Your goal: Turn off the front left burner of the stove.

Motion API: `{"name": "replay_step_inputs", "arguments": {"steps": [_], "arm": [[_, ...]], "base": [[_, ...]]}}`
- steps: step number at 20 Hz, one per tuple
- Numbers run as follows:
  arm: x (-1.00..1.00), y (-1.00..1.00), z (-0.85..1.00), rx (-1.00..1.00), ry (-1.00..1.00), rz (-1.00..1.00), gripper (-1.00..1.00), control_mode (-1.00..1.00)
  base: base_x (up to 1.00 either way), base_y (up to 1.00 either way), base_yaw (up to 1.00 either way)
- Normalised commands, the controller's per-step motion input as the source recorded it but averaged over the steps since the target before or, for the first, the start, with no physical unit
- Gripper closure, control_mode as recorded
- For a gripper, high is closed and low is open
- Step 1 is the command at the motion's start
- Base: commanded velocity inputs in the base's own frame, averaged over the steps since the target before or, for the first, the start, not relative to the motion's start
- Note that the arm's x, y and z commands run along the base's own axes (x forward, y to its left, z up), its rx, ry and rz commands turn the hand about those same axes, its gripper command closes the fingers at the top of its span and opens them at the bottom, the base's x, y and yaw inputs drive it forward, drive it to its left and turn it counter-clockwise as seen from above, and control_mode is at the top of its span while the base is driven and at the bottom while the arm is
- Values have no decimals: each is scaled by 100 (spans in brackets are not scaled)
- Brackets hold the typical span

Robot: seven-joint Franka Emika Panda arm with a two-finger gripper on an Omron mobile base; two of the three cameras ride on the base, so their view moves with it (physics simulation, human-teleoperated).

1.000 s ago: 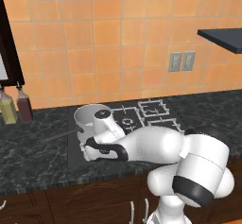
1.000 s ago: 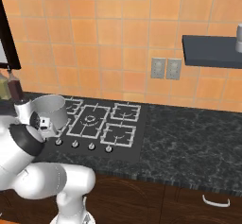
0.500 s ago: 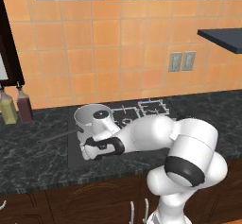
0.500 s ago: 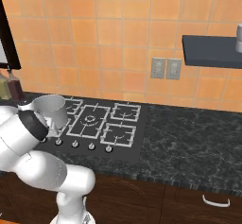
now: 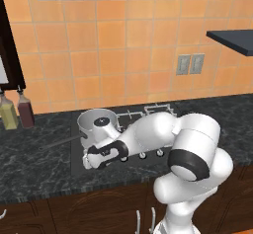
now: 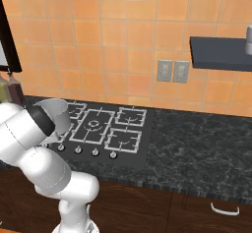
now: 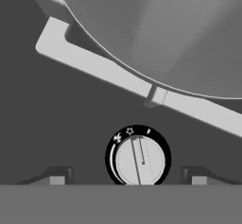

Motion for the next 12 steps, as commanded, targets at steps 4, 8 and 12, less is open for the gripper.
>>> {"name": "replay_step_inputs", "arguments": {"steps": [4,8,12], "arm": [[0,9,-15,0,0,0,100,-100],[0,1,-16,0,0,0,100,-100],[0,-14,-8,0,0,0,100,-100]], "base": [[0,0,0],[0,0,0],[0,0,0]]}}
